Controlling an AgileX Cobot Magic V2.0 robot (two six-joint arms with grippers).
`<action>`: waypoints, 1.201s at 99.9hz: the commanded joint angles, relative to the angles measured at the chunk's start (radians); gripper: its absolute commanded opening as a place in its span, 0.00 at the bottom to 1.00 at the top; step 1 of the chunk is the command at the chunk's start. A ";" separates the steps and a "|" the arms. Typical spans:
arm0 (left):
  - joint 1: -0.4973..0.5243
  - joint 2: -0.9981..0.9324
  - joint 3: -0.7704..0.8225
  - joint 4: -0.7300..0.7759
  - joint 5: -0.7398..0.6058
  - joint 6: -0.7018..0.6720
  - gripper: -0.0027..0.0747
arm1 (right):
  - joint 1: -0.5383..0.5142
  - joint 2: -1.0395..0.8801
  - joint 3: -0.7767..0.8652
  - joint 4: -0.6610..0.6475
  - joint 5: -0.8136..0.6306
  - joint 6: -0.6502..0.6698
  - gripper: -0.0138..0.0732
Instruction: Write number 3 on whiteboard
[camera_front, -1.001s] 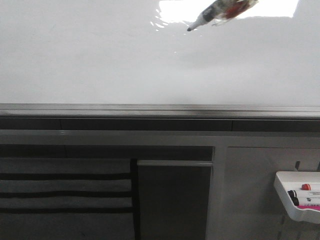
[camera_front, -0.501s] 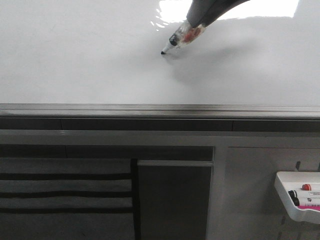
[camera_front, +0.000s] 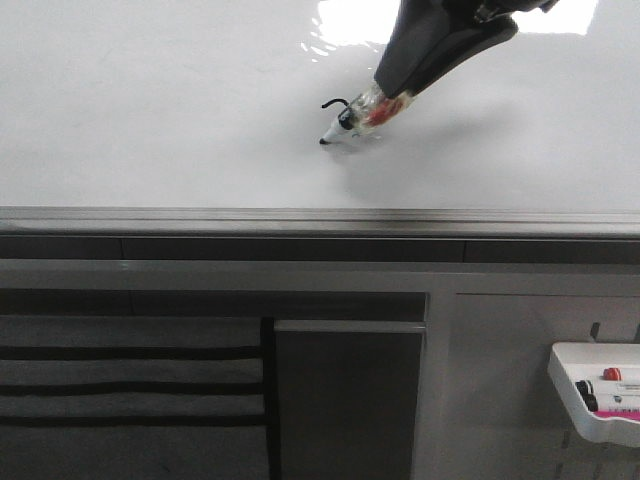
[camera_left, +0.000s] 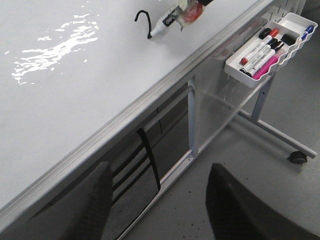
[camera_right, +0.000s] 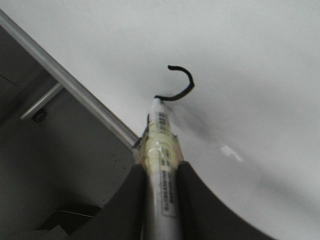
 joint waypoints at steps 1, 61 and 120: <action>0.003 -0.008 -0.027 -0.046 -0.045 -0.009 0.54 | -0.011 -0.023 -0.021 -0.004 -0.107 0.006 0.22; 0.003 -0.008 -0.027 -0.046 -0.045 -0.009 0.54 | 0.049 -0.009 0.017 0.002 -0.146 0.004 0.22; 0.003 -0.008 -0.027 -0.048 -0.057 -0.009 0.54 | 0.143 -0.445 0.291 0.023 -0.078 -0.112 0.22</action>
